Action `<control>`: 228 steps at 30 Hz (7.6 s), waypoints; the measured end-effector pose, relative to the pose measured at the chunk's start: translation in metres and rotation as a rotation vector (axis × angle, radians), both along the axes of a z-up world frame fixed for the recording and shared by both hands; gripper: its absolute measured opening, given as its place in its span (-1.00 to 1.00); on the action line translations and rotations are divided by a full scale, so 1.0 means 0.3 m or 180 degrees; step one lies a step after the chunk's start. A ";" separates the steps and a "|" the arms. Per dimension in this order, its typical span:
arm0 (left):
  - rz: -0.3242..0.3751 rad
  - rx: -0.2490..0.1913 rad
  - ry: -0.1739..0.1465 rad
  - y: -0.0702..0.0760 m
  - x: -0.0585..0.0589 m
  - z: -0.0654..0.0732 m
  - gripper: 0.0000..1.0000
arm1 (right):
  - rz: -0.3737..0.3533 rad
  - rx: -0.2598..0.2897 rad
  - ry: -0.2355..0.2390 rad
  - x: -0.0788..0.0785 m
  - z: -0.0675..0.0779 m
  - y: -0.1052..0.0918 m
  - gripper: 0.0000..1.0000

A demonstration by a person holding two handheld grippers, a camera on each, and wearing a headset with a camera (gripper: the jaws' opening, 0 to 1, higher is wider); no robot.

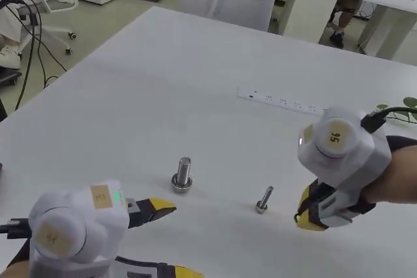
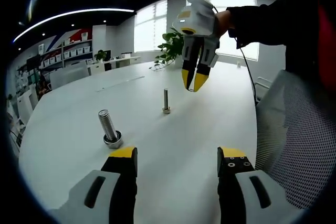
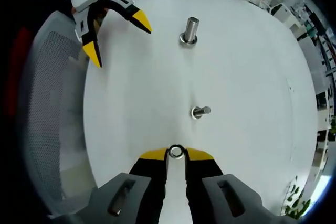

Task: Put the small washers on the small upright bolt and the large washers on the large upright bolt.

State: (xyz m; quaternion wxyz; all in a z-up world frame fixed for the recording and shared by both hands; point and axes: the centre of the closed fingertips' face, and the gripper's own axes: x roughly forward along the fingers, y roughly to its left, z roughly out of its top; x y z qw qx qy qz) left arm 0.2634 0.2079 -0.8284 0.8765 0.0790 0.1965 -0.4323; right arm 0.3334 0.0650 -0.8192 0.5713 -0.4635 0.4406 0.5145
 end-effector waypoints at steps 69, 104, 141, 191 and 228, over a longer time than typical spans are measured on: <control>0.0099 -0.0036 0.0087 0.010 0.001 -0.035 0.21 | 0.0341 -0.0048 -0.0044 0.116 -0.026 0.139 -0.73; 0.0121 -0.0009 0.0131 0.018 0.004 -0.051 0.21 | 0.0264 -0.0054 0.0083 0.120 -0.154 0.141 -0.72; 0.0078 0.0027 0.0144 0.008 0.005 -0.053 0.21 | 0.0122 0.0390 -0.0003 0.119 -0.147 0.149 0.15; 0.0007 0.0051 0.0059 0.022 0.002 -0.001 0.25 | -0.0592 0.1901 -0.0200 -0.101 -0.033 0.123 1.00; 0.0127 -0.0009 0.0205 0.075 -0.100 0.047 0.58 | -0.0858 0.2545 -0.0293 -0.259 0.016 0.065 1.00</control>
